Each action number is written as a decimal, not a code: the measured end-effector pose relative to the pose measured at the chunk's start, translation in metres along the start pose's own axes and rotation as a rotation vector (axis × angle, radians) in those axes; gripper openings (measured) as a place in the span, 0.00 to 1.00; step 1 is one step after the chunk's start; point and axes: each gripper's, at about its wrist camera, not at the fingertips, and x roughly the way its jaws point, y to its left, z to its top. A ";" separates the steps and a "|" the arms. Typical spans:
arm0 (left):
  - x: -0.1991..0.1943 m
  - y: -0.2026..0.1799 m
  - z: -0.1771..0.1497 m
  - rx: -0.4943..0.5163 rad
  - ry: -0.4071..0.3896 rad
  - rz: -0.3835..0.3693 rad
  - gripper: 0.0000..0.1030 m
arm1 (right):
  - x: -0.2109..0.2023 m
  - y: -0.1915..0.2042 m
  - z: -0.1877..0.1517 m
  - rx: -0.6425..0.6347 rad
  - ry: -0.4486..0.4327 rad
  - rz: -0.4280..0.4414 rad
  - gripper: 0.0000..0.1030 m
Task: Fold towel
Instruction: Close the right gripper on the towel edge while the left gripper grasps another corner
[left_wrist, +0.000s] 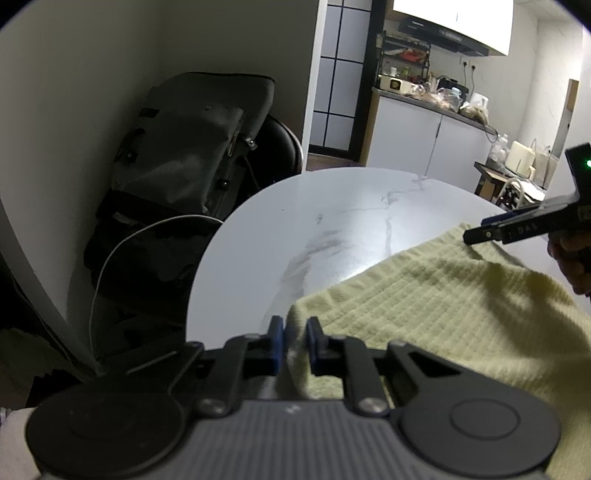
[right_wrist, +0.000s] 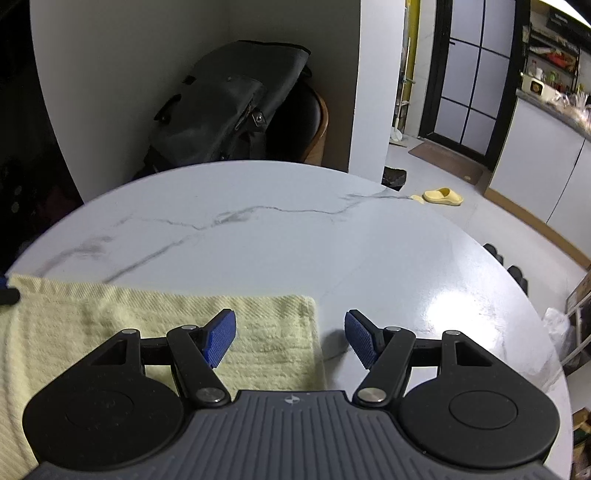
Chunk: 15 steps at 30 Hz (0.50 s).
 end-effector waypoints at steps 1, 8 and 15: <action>0.000 0.000 0.000 0.001 -0.001 0.001 0.14 | 0.000 0.000 0.001 -0.001 0.001 0.003 0.68; 0.000 0.006 0.002 0.007 0.000 0.001 0.14 | 0.001 -0.001 0.006 -0.012 0.007 0.021 0.68; 0.001 0.006 0.001 -0.004 -0.005 -0.006 0.14 | 0.002 -0.003 0.012 -0.014 0.019 0.036 0.19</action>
